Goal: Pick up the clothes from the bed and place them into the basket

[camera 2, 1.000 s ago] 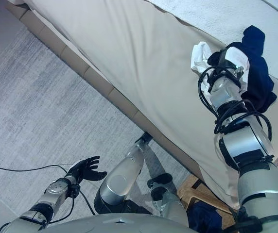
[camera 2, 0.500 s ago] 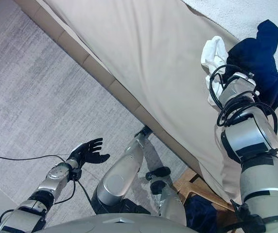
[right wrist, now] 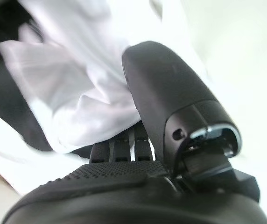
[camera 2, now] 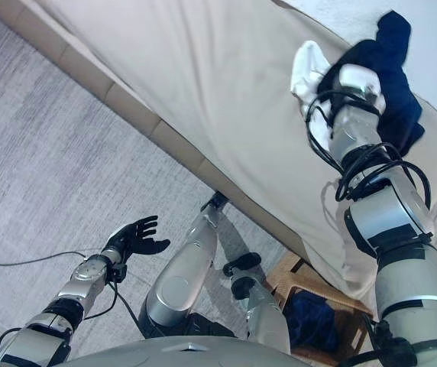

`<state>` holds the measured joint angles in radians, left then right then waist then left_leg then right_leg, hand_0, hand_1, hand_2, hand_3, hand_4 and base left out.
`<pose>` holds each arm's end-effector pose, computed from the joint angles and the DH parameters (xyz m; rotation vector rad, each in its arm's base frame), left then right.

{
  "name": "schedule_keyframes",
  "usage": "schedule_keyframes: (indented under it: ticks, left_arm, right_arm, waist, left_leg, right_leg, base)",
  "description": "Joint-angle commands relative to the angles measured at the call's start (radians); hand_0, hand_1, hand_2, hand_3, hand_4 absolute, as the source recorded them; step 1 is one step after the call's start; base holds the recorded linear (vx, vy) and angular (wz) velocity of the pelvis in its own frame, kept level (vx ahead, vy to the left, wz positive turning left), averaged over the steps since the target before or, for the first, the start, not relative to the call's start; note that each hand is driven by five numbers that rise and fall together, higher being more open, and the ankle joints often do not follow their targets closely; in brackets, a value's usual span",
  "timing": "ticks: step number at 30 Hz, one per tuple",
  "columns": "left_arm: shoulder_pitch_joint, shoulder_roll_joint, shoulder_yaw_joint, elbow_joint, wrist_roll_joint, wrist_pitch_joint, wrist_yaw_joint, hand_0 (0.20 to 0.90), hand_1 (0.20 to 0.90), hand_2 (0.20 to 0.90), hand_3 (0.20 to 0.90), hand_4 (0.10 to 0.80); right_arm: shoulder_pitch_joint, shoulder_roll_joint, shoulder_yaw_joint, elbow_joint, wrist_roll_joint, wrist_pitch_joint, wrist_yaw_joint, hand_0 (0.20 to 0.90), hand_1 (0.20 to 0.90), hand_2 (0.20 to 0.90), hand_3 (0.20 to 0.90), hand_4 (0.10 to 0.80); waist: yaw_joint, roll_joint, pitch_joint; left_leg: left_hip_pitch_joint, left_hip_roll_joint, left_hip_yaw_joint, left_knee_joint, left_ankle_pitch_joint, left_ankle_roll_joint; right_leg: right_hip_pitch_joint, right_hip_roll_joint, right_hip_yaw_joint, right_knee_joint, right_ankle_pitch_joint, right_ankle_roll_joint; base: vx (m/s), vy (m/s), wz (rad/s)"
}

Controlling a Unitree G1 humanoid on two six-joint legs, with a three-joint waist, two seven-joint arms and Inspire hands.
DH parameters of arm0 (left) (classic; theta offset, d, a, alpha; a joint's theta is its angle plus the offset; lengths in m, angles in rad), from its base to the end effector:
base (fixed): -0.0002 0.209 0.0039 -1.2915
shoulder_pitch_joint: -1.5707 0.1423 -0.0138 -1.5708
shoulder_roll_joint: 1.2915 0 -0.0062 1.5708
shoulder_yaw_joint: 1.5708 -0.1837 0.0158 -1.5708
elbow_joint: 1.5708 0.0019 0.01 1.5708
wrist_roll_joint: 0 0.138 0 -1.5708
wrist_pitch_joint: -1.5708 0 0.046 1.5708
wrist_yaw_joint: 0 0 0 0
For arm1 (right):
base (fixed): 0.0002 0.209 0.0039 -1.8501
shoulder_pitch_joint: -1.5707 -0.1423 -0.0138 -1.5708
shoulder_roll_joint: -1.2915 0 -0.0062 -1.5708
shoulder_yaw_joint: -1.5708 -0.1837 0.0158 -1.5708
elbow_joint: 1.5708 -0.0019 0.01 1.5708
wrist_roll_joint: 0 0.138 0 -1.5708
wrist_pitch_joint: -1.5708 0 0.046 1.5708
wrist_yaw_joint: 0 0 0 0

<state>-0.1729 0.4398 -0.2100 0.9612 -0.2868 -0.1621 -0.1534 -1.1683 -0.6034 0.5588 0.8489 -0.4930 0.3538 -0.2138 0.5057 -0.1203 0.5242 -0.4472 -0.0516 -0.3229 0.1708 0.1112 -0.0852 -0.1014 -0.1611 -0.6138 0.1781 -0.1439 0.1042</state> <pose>0.1786 0.2633 -0.0507 0.2053 0.6509 -0.0352 0.3644 -0.2066 0.2269 -1.3889 -0.0897 -0.4199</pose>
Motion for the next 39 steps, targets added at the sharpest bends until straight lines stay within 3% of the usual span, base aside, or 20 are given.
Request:
schedule_keyframes:
  ticks: [1,12,20,27,33,34,35,36,39]
  left_arm:
    - [0.101,-0.008,0.001,0.013,-0.041,-0.069,0.013,0.9,0.9,0.9,0.9,0.8]
    - [0.17,0.002,0.063,0.068,0.01,-0.097,-0.017,0.9,0.9,0.9,0.9,0.8]
    - [0.212,-0.027,0.073,0.099,0.086,-0.07,0.002,0.9,0.9,0.9,0.9,0.8]
    - [0.226,-0.044,0.073,0.131,0.132,-0.037,0.002,0.9,0.9,0.9,0.9,0.8]
    - [0.234,-0.04,0.066,0.132,0.152,-0.015,0.001,0.9,0.9,0.9,0.9,0.8]
    - [0.232,-0.037,0.065,0.13,0.155,-0.009,-0.001,0.9,0.9,0.9,0.9,0.8]
    - [0.227,-0.032,0.063,0.129,0.156,-0.007,-0.003,0.9,0.9,0.9,0.9,0.8]
    - [0.223,-0.028,0.064,0.131,0.157,-0.004,-0.006,0.9,0.9,0.9,0.9,0.8]
    - [0.202,-0.013,0.058,0.125,0.154,0.006,-0.012,0.9,0.9,0.9,0.9,0.8]
  right_arm:
    - [-0.037,-0.096,-0.064,-0.235,-0.081,-0.058,-0.266,0.3,0.3,0.3,0.2,0.1]
    - [0.061,-0.264,-0.223,-0.554,-0.021,-0.168,-0.504,0.3,0.3,0.3,0.2,0.1]
    - [0.205,-0.256,-0.392,-0.68,0.172,-0.223,-0.49,0.3,0.3,0.3,0.2,0.1]
    - [0.28,-0.215,-0.416,-0.665,0.282,-0.212,-0.314,0.3,0.3,0.3,0.2,0.1]
    - [0.331,-0.159,-0.318,-0.563,0.218,-0.221,-0.081,0.3,0.3,0.3,0.2,0.1]
    - [0.332,-0.149,-0.301,-0.532,0.212,-0.228,-0.057,0.333,0.333,0.333,0.238,0.138]
    - [0.332,-0.14,-0.288,-0.507,0.204,-0.22,-0.032,0.552,0.552,0.552,0.494,0.394]
    - [0.33,-0.131,-0.273,-0.488,0.184,-0.203,0.014,0.9,0.9,0.9,0.9,0.8]
    - [0.31,-0.118,-0.21,-0.412,0.146,-0.16,0.119,0.9,0.9,0.9,0.9,0.8]
  waist:
    - [-0.011,0.013,-0.007]
    - [-0.06,-0.024,-0.123]
    - [-0.103,-0.018,-0.248]
    - [-0.12,-0.01,-0.321]
    - [-0.114,0.002,-0.32]
    - [-0.109,0.001,-0.315]
    - [-0.104,0.0,-0.308]
    - [-0.101,-0.007,-0.304]
    - [-0.087,-0.011,-0.282]
  left_leg:
    - [0.154,0.045,0.143,-0.15,-0.078,0.091]
    - [0.249,0.053,0.157,-0.166,-0.128,0.093]
    - [0.351,0.033,0.166,-0.201,-0.143,0.097]
    - [0.394,0.012,0.166,-0.2,-0.147,0.096]
    - [0.403,0.015,0.154,-0.195,-0.12,0.098]
    - [0.401,0.018,0.153,-0.194,-0.118,0.096]
    - [0.398,0.019,0.154,-0.191,-0.117,0.095]
    - [0.407,0.024,0.154,-0.196,-0.135,0.087]
    - [0.387,0.028,0.152,-0.184,-0.132,0.083]
  right_leg:
    - [-0.021,-0.039,0.071,0.18,0.055,0.0]
    - [0.071,-0.015,0.127,0.103,0.047,-0.004]
    - [0.164,-0.014,0.162,0.058,0.067,0.011]
    - [0.215,-0.019,0.168,0.037,0.067,0.015]
    - [0.23,-0.019,0.151,0.032,0.071,0.003]
    - [0.233,-0.017,0.147,0.026,0.067,0.001]
    - [0.234,-0.016,0.142,0.025,0.065,0.0]
    - [0.239,-0.013,0.152,0.029,0.041,0.003]
    - [0.232,-0.011,0.141,0.028,0.031,-0.004]
  base:
    - [-0.023,0.019,-0.04]
    - [0.041,-0.017,-0.16]
    - [0.098,0.011,-0.08]
    - [0.073,0.046,-0.03]
    - [0.033,0.025,0.03]
    - [0.0,0.0,0.0]
    - [0.041,-0.065,0.02]
    - [0.026,-0.069,-0.02]
    - [-0.043,-0.045,-0.03]
